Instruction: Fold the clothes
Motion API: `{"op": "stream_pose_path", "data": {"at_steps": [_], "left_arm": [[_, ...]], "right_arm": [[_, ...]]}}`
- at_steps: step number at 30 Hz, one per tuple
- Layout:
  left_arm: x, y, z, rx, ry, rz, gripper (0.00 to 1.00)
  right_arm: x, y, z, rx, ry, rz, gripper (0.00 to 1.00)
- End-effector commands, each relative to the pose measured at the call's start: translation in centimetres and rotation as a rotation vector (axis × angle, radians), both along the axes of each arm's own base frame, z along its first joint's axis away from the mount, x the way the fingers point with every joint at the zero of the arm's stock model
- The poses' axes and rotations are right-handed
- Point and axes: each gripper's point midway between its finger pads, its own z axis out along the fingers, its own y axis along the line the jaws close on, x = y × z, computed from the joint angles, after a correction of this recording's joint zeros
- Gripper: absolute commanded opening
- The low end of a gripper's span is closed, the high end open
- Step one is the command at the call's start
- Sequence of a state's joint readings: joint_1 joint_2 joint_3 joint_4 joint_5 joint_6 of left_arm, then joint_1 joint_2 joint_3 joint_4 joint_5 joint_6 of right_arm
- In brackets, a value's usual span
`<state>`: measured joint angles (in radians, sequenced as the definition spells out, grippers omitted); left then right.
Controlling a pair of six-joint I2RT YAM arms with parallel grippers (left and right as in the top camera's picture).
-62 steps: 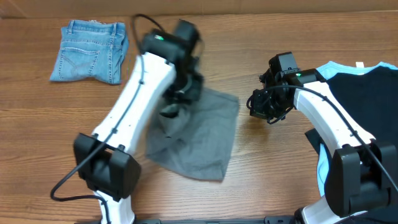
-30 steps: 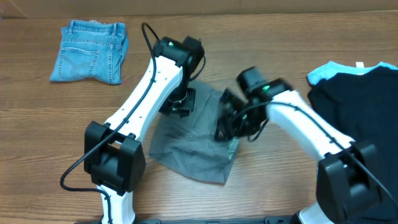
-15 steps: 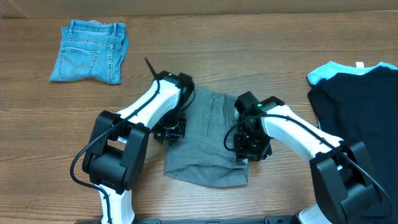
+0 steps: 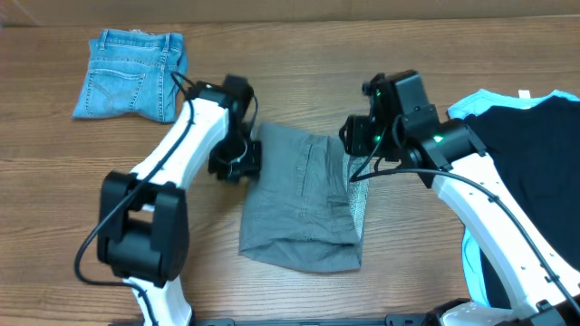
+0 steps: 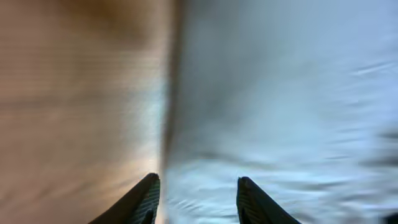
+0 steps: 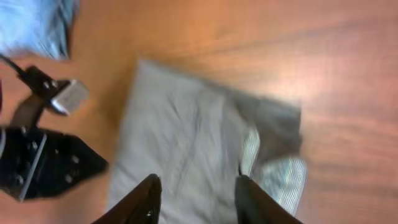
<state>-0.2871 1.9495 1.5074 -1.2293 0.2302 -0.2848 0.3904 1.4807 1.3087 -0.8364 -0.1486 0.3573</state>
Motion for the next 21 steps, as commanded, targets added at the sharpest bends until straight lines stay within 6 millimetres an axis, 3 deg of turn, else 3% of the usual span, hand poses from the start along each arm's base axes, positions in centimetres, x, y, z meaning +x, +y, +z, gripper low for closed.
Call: {"op": "stream_pose_path", "data": {"at_steps": [1, 5, 8, 11, 12, 14, 17, 21], "left_arm": [[0.7, -3.3, 2.5, -0.176, -0.060, -0.032, 0.42], [-0.7, -3.8, 1.2, -0.165, -0.025, -0.052, 0.30], [-3.2, -3.6, -0.7, -0.141, 0.052, -0.066, 0.27], [-5.0, -3.2, -2.3, -0.125, 0.101, -0.070, 0.25], [-5.8, -3.0, -3.5, -0.120, 0.115, -0.070, 0.25], [-6.1, -2.5, -4.9, -0.102, 0.103, -0.066, 0.25], [-4.3, -1.4, -6.5, -0.045, 0.014, -0.031, 0.23], [1.1, -1.4, -6.1, -0.067, -0.178, 0.012, 0.20]], "right_arm": [[1.2, -0.5, -3.4, -0.057, 0.036, -0.035, 0.34], [2.0, -0.2, -8.9, -0.116, 0.135, -0.012, 0.28], [2.1, -0.9, -12.9, -0.173, 0.216, 0.002, 0.25], [2.1, -2.6, -15.1, -0.221, 0.274, -0.043, 0.20], [1.8, -4.0, -16.0, -0.243, 0.320, -0.102, 0.19], [1.5, -5.2, -16.3, -0.246, 0.354, -0.146, 0.19], [1.3, -6.2, -16.4, -0.230, 0.384, -0.169, 0.19], [0.7, -6.9, -16.5, -0.212, 0.427, -0.183, 0.17]]}}
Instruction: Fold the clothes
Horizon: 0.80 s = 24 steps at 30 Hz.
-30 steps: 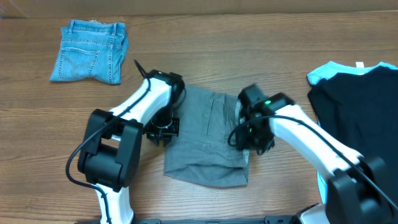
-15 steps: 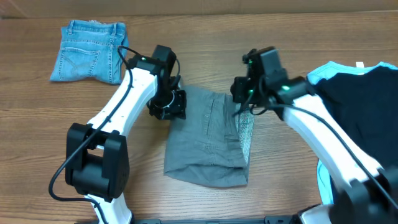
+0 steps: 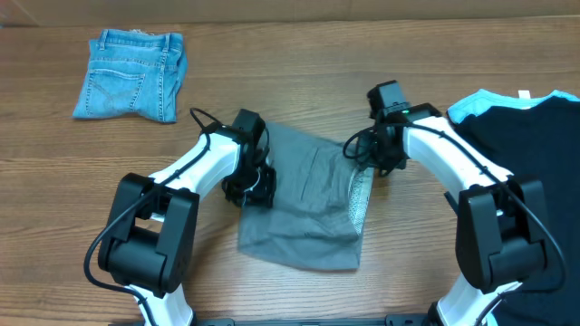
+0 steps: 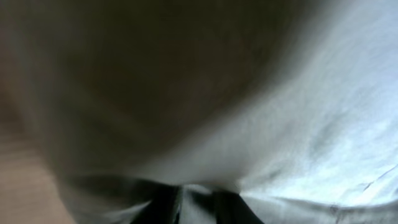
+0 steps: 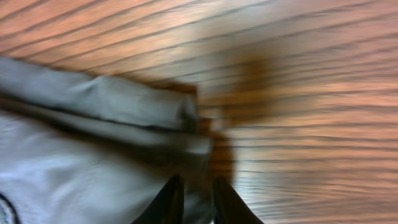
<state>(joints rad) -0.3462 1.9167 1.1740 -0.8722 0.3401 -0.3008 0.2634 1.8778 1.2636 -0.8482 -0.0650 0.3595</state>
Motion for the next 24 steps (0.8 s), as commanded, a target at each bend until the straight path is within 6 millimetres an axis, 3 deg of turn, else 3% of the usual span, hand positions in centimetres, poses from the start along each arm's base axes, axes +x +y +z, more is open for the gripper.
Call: {"op": "stream_pose_path", "data": {"at_steps": [1, 7, 10, 13, 16, 19, 24], "left_arm": [[5.8, 2.2, 0.6, 0.067, -0.203, 0.077, 0.19], [10.5, 5.7, 5.1, 0.069, -0.277, 0.163, 0.27], [11.0, 7.3, 8.0, 0.050, -0.253, 0.193, 0.31], [9.7, 5.5, 10.9, -0.111, -0.176, 0.172, 0.32], [8.2, 1.8, 12.9, -0.332, -0.126, 0.096, 0.33], [7.0, 0.8, 11.7, -0.284, -0.103, 0.044, 0.28], [3.3, 0.4, 7.1, -0.078, -0.027, -0.032, 0.16]], "right_arm": [[-0.4, -0.8, -0.1, 0.002, 0.029, -0.031, 0.16], [-1.1, -0.3, 1.5, 0.032, 0.042, 0.054, 0.18], [-1.5, 2.3, 3.5, 0.157, 0.010, 0.188, 0.24], [-1.9, 4.9, 5.5, 0.279, -0.036, 0.303, 0.33], [-2.3, 7.7, 7.2, 0.415, -0.081, 0.402, 0.34], [-3.4, 9.9, 8.6, 0.548, -0.084, 0.490, 0.28], [-6.3, 9.8, 7.8, 0.528, 0.065, 0.430, 0.27]]}}
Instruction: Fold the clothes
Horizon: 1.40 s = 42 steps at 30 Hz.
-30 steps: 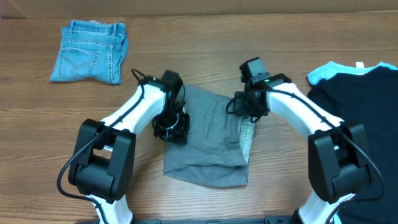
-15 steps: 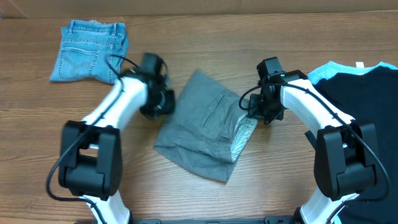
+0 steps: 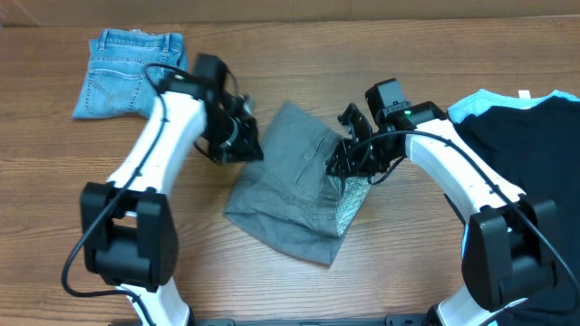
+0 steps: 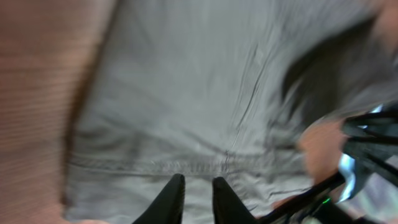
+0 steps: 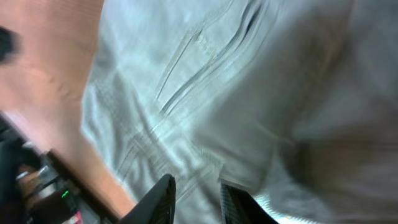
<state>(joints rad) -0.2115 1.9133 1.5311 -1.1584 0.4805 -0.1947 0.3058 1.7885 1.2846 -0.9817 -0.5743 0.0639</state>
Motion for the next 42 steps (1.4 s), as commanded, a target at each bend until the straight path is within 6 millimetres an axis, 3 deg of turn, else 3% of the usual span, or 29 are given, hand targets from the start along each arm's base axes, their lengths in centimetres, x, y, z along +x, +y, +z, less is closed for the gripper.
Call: {"op": "stream_pose_path", "data": {"at_steps": [1, 7, 10, 13, 16, 19, 21, 25, 28, 30, 33, 36, 39, 42], "left_arm": [[-3.3, -0.5, -3.2, 0.117, 0.055, -0.078, 0.15], [-8.2, 0.1, -7.9, 0.208, 0.174, -0.094, 0.11], [-10.1, 1.5, -9.3, 0.263, 0.224, -0.094, 0.09], [-10.7, 3.6, -10.0, 0.359, 0.241, -0.074, 0.12], [-9.7, 4.3, -10.1, 0.371, 0.215, -0.042, 0.15], [-8.0, 5.0, -9.8, 0.362, 0.181, -0.003, 0.17], [-6.6, 5.7, -9.2, 0.360, 0.148, 0.009, 0.19], [-3.0, 7.5, -7.4, 0.366, 0.060, 0.051, 0.21], [0.0, 9.5, -5.6, 0.387, -0.018, 0.092, 0.22], [1.5, 10.3, -4.3, 0.380, -0.058, 0.110, 0.22], [3.3, 10.5, -1.6, 0.311, -0.094, 0.154, 0.22], [4.2, 6.7, 1.8, 0.071, -0.124, 0.109, 0.23], [3.3, 2.7, 3.7, -0.096, -0.128, 0.008, 0.26], [1.1, 0.8, 3.1, -0.074, -0.071, -0.063, 0.27]], "right_arm": [[-1.9, 1.0, 1.3, 0.041, 0.046, 0.040, 0.27], [-5.9, 1.0, -1.5, -0.042, 0.142, 0.095, 0.28], [-7.6, 0.2, -4.2, -0.132, 0.144, 0.129, 0.28], [-9.3, -1.1, -6.3, -0.213, 0.166, 0.147, 0.28], [-10.2, -1.9, -7.1, -0.243, 0.190, 0.148, 0.23], [-8.7, -3.3, -7.3, -0.341, 0.169, 0.048, 0.13], [-6.2, -3.7, -6.2, -0.365, 0.102, -0.024, 0.11], [0.1, -2.9, -0.8, -0.270, -0.078, -0.149, 0.04], [4.8, -2.7, 3.3, -0.194, -0.207, -0.257, 0.04], [6.5, -2.5, 4.1, -0.159, -0.266, -0.287, 0.04], [7.4, -2.1, 3.3, -0.155, -0.287, -0.273, 0.04], [6.9, -1.7, 0.3, -0.195, -0.237, -0.211, 0.04], [5.7, -2.5, -3.9, -0.270, -0.138, -0.190, 0.04], [4.1, -3.3, -7.1, -0.315, -0.029, -0.181, 0.04]]}}
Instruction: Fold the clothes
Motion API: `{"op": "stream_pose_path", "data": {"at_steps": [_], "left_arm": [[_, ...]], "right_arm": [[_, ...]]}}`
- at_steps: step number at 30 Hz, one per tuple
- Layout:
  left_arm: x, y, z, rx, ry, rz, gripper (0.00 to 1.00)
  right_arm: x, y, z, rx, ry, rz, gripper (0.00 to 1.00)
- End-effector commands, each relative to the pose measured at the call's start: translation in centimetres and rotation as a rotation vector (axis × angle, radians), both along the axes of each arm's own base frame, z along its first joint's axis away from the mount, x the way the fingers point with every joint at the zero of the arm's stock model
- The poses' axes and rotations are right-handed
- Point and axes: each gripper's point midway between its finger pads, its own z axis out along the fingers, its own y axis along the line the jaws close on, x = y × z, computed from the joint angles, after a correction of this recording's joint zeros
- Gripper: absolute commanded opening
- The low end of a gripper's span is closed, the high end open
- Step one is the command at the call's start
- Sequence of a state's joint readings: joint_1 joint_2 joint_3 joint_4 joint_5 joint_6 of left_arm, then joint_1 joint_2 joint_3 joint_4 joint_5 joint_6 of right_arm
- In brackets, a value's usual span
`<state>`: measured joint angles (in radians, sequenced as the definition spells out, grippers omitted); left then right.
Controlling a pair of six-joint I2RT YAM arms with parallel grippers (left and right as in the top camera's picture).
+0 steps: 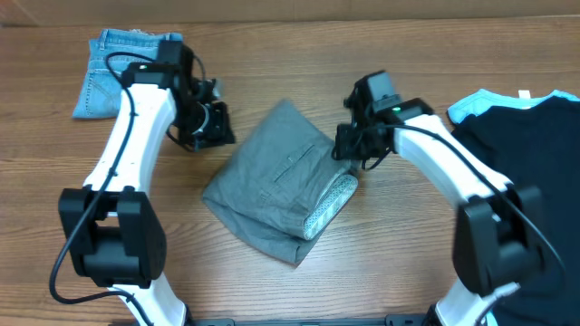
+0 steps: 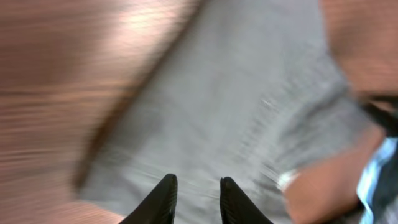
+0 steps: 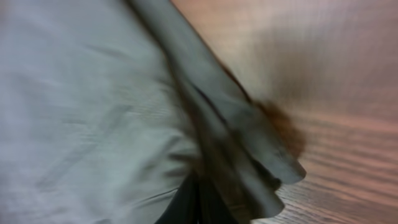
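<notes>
The folded grey shorts [image 1: 272, 186] lie diagonally in the middle of the table, with the pale lining showing at their lower right edge. My right gripper [image 1: 350, 148] is at their upper right corner. In the right wrist view it [image 3: 200, 202] is shut on bunched folds of the grey shorts [image 3: 87, 93]. My left gripper [image 1: 214, 127] hovers off the shorts' upper left side, apart from the cloth. In the left wrist view it [image 2: 196, 194] is open, and the grey shorts [image 2: 249, 106] lie beyond its tips, blurred.
Folded blue jeans [image 1: 131, 72] lie at the far left corner. A black shirt over a teal garment [image 1: 526, 154] covers the right side. Bare wooden table [image 1: 109, 199] surrounds the shorts.
The shorts have turned further and shifted left. My left gripper, then at their upper left edge, now stands open to the left of them. My right gripper still grips the right corner.
Both grippers first hovered open beside the squarely lying shorts. Then both were low on the shorts' left and right edges, jaws close together. Then the shorts lay turned, and now they lie diagonally, held only by my right gripper.
</notes>
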<state>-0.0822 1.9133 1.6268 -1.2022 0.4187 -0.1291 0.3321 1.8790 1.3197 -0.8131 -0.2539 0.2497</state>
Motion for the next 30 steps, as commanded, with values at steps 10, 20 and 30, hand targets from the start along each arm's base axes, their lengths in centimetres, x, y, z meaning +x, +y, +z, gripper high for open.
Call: {"op": "stream_pose_path", "data": {"at_steps": [10, 20, 30], "left_arm": [[-14.9, -9.7, -7.8, 0.015, 0.349, -0.298, 0.16], [-23.2, -7.3, -11.2, 0.113, 0.574, -0.336, 0.13], [-20.0, -8.1, -8.3, 0.060, 0.445, -0.281, 0.09]], "right_arm": [[-3.7, -1.7, -5.9, -0.087, 0.205, 0.004, 0.04], [-3.6, -1.7, -5.9, -0.086, 0.201, 0.001, 0.04], [-3.9, -1.9, -3.8, -0.093, 0.209, 0.015, 0.04]]}}
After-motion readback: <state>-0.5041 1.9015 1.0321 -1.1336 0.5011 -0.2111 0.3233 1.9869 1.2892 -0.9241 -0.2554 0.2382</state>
